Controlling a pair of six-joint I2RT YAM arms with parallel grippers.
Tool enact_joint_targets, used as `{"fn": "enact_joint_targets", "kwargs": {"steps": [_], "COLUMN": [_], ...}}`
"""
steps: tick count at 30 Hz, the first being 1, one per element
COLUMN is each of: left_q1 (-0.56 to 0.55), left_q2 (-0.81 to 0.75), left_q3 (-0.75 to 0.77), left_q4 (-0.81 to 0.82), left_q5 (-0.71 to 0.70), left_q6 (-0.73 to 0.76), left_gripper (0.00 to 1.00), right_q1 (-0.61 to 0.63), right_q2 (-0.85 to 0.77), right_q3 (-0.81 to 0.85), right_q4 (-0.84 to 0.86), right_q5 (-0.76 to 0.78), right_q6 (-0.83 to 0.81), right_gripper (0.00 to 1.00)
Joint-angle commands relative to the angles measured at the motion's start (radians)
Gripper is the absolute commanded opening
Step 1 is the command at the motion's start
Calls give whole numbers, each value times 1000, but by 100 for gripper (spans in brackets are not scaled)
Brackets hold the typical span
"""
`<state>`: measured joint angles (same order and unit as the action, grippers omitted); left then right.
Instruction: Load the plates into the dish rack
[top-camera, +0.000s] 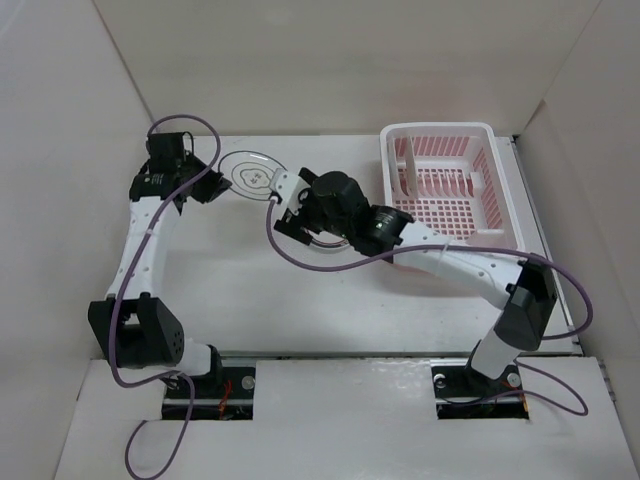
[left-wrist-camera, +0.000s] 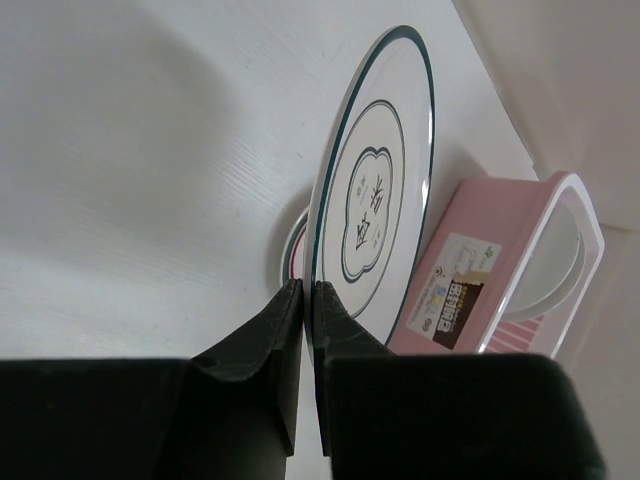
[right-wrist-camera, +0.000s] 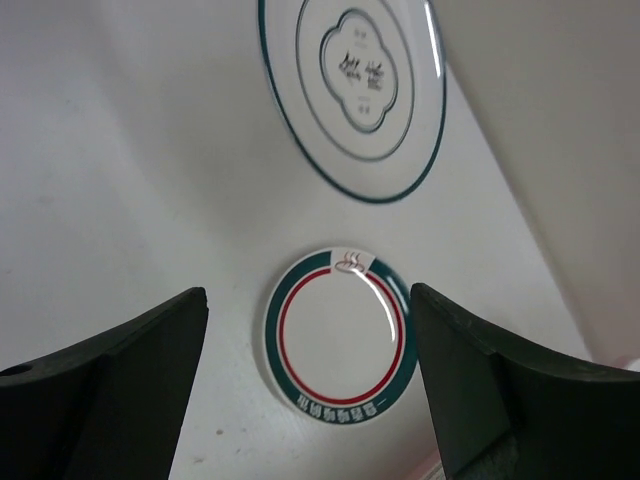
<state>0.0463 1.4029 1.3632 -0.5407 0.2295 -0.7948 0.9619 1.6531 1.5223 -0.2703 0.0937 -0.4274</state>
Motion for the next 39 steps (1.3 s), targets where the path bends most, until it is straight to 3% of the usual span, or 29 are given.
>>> {"fn": "enact_joint_targets", "kwargs": {"steps": [1, 13, 16, 21, 22, 24, 25, 33, 34, 36, 38, 39], "left_q1": [-5, -33, -74, -105, -105, -105, -105, -105, -105, -105, -105, -105], "left_q2": [16, 34, 44, 53, 53, 53, 53, 82, 82, 82, 91, 114], "left_q3": [76, 137, 165, 165, 165, 165, 165, 186, 186, 177, 195, 206], "left_q4": [-96, -116, -116, -116, -116, -116, -116, -79, -58, 51, 103, 157], "left_q5": [82, 220, 240, 240, 240, 240, 240, 272, 292, 379, 451, 473], "left_q6": [-58, -142, -152, -161, -161, -150, -150, -139, -139, -139, -150, -159], "left_gripper": [0, 0, 0, 0, 0, 0, 0, 0, 26, 57, 79, 79], "right_q1": [32, 41, 41, 12, 12, 12, 12, 12, 12, 12, 12, 12], "right_q2": [43, 180, 223, 254, 254, 254, 254, 223, 223, 212, 191, 191], "right_q3": [-1, 58, 94, 136, 136, 136, 136, 115, 114, 101, 89, 88], "right_q4": [151, 237, 246, 246, 246, 246, 255, 255, 255, 255, 255, 255], "right_q5": [136, 158, 169, 181, 181, 192, 201, 201, 201, 210, 219, 219], "right_q6": [-117, -148, -148, -139, -129, -129, -117, -108, -108, -108, -108, -108], "right_gripper": [86, 86, 81, 59, 42, 18, 0, 0, 0, 0, 0, 0]}}
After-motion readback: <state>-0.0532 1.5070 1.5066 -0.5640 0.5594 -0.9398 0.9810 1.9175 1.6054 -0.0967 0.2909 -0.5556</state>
